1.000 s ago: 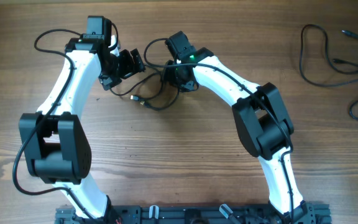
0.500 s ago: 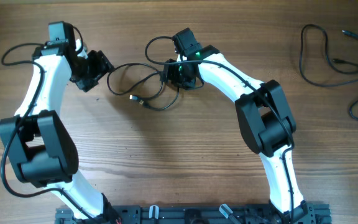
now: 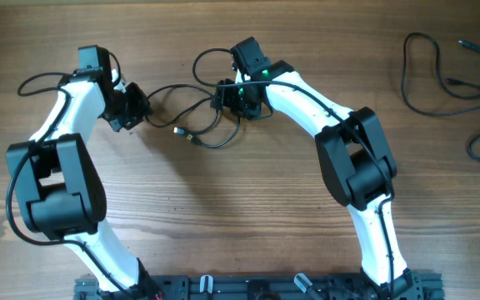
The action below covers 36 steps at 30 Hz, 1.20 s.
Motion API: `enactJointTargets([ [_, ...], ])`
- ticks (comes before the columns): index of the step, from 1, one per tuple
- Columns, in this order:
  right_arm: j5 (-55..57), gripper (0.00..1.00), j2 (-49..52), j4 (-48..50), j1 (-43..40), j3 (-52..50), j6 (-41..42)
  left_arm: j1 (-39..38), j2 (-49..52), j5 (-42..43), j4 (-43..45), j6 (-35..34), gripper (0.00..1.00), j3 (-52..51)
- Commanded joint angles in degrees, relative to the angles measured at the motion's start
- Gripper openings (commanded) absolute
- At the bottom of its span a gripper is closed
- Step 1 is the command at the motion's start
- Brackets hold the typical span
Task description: Untangle cables
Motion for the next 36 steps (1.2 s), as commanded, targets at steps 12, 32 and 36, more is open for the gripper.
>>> enactJointTargets([
  [12, 5.4, 0.62, 2.25, 1.95, 3.37, -0.11, -0.31, -2.64, 1.81, 14.75, 1.03, -1.07, 0.04, -1.07],
  [32, 8.35, 0.04, 1.14, -0.11, 3.1, -0.07, -0.13, -2.64, 1.81, 14.78, 0.83, -1.01, 0.5, -1.07],
  [36, 8.37, 0.04, -4.07, -3.15, 0.44, 1.77, -6.86, -2.64, 1.81, 14.36, 0.83, -1.03, 0.87, -1.07],
])
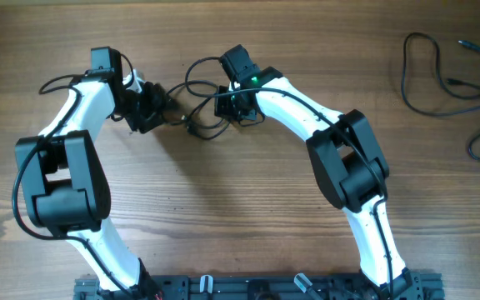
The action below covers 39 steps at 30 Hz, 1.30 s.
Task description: Untangle cables
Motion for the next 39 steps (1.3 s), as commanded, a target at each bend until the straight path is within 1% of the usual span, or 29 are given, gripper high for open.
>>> enactJointTargets([
  [1, 1.03, 0.04, -6.49, -2.38, -3.28, 2.16, -7.06, -0.24, 0.76, 0.61, -0.02, 0.09, 0.88, -0.44],
  [3, 1.07, 0.04, -10.69, -2.69, -6.25, 2.27, -8.96, -0.24, 0.76, 0.61, -0.02, 0.09, 0.88, -0.44],
  [7, 1.31, 0.04, -19.43, -0.42, -15.37, 2.27, -10.19, -0.24, 0.76, 0.66, -0.24, 0.11, 0.89, -0.44],
  [11, 7.45, 0.04, -24.33, 3.78, -25.03, 2.27, -9.38, -0.24, 0.76, 0.66, -0.61, 0.11, 0.9, -0.44],
  [16, 18.88, 0.04, -24.39, 9.57, -35.17, 2.21, -3.67, -0.35, 0.76, 0.66, -1.36, 0.11, 0.9, -0.46],
  [18, 20.65, 0.04, -24.39, 12.04, -37.81, 2.21, -3.69, -0.74, 0.76, 0.63, -1.51, 0.09, 0.9, -0.44],
  [20, 24.81, 0.04, -24.39, 15.13, -41.13, 2.16, -2.32, -1.53, 0.76, 0.46, -1.44, 0.09, 0.9, -0.44],
  [22, 29.68, 0.04, -24.17, 17.4, -43.3, 1.86, -0.48, -2.4, 0.76, 0.46, -1.44, 0.09, 0.9, -0.46],
  [24, 32.79, 0.04, -23.45, 19.45, -45.0, 1.81, -0.48, -3.15, 0.76, 0.46, -1.27, 0.09, 0.9, -0.44],
  [27, 33.81, 0.04, -21.55, 21.49, -47.43, 1.81, 0.22, -4.98, 0.76, 0.44, -0.61, 0.09, 0.91, -0.44],
  [30, 33.51, 0.04, -18.45, 20.92, -49.75, 1.81, 10.19, -6.75, 0.76, 0.44, 0.26, 0.07, 0.9, -0.44],
  [33, 30.23, 0.04, -15.08, 20.68, -50.8, 1.79, 19.58, -8.24, 0.76, 0.44, 1.05, 0.07, 0.9, -0.44],
  [36, 29.53, 0.05, -11.67, 19.28, -51.17, 1.77, 30.84, -9.9, 0.76, -0.02, 1.38, 0.07, 0.91, -0.44],
  [37, 29.53, 0.06, -10.49, 18.49, -51.25, 1.77, 35.08, -10.34, 0.76, -0.2, 1.36, 0.09, 0.91, -0.44],
  [39, 29.49, 0.12, -9.29, 18.12, -51.3, 1.77, 36.76, -10.86, 0.76, -0.37, 1.46, 0.07, 0.92, -0.44],
])
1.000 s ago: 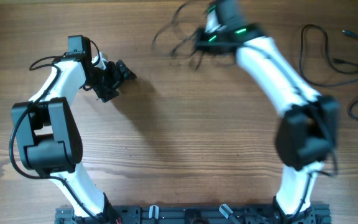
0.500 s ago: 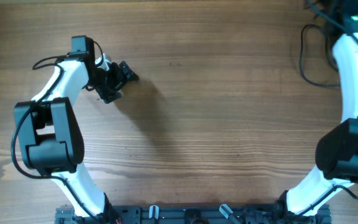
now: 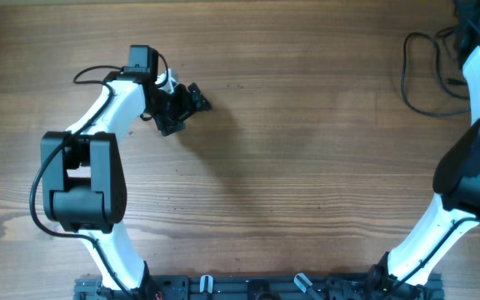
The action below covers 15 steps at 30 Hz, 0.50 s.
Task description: Untangle cables
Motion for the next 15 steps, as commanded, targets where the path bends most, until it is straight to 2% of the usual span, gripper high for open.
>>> enactJointTargets([
  [1, -0.85, 0.18, 2.86, -0.33, 0.02, 0.04, 10.73, -1.22, 0.74, -0.37, 0.39, 0.28, 0.92, -0.37],
  [2, -0.83, 0.29, 2.91, -0.59, 0.02, 0.04, 10.38, -1.31, 0.74, -0.42, 0.55, 0.28, 0.92, -0.37],
  [3, -0.81, 0.48, 2.95, -1.44, 0.02, 0.04, 10.34, -1.42, 0.74, -0.44, 0.66, 0.28, 0.93, -0.37],
  [4, -0.81, 0.77, 2.93, -2.29, -0.09, 0.04, 10.32, -1.46, 0.74, -0.44, 0.83, 0.28, 0.94, -0.37],
  [5, -0.85, 0.97, 2.93, -2.49, -0.22, 0.04, 10.25, -1.46, 0.74, -0.44, 0.92, 0.28, 0.94, -0.37],
  [9, -5.75, 1.0, 2.08, -2.6, -0.63, 0.04, 0.76, -1.46, 0.72, -0.52, 1.22, 0.33, 0.95, -0.37],
  [12, -13.94, 1.0, -0.39, -1.68, -0.61, 0.04, -7.61, -1.27, -0.28, -0.52, 1.31, 0.76, 1.0, 0.0],
  [15, -21.33, 1.0, -5.49, -2.08, -0.61, 0.04, -15.63, -1.25, -4.85, -0.57, 0.96, 2.62, 1.0, 1.53],
])
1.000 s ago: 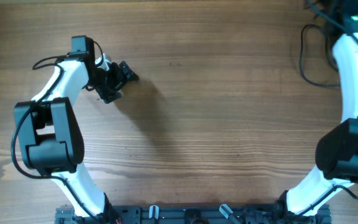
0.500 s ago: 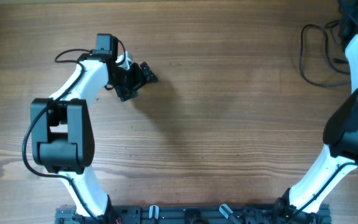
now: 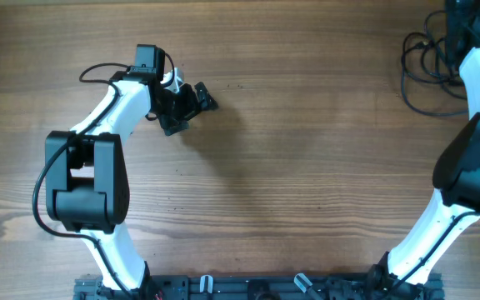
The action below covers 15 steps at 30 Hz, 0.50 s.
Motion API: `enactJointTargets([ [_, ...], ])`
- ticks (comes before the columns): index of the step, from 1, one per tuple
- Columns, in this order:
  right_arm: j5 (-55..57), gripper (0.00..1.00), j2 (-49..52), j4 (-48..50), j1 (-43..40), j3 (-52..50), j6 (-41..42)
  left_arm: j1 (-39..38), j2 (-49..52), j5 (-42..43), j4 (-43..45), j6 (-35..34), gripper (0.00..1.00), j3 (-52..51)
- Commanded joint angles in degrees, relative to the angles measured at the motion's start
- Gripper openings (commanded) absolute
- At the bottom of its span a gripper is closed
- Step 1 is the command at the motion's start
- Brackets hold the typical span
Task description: Untangle cables
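Black cables (image 3: 407, 79) lie in loops at the far right of the table, with a denser bunch of loops (image 3: 427, 48) just left of my right wrist. My right gripper (image 3: 463, 18) is at the top right corner above that bunch; its fingers are hidden at the frame's edge, so its state does not show. My left gripper (image 3: 192, 111) rests over bare wood at the upper left, its fingers apart and nothing between them.
A thin black lead (image 3: 98, 71) arcs from the left arm's wrist over the wood. The right arm's white links (image 3: 473, 150) cover the table's right edge and part of the cables. The arms' base rail (image 3: 248, 287) runs along the front edge.
More black loops now show left of my right wrist at the far right than before. My left gripper has shifted slightly to the right. The right arm is almost where it was.
Both grippers met at a tangle of black cable in the upper middle, left at its left end, right on top. Then they were closer together on it. Later the middle was bare, the right arm at the far right, where extra loops now lie.
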Motion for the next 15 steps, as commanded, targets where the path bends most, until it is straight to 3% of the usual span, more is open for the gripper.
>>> enactJointTargets([
  [1, -10.62, 1.0, -8.24, -0.37, -0.15, 0.07, -12.07, 0.11, -6.29, -0.39, -0.02, 2.95, 1.0, 1.92],
  [10, -27.82, 1.0, -28.85, -14.08, 2.16, 0.07, -36.76, -0.28, -29.9, -0.59, -0.11, 2.86, 1.0, 2.69],
  [15, -29.64, 1.0, -41.03, -27.04, 11.72, 0.07, -57.22, -0.26, -36.39, -1.01, -0.2, 2.86, 1.0, 2.69],
])
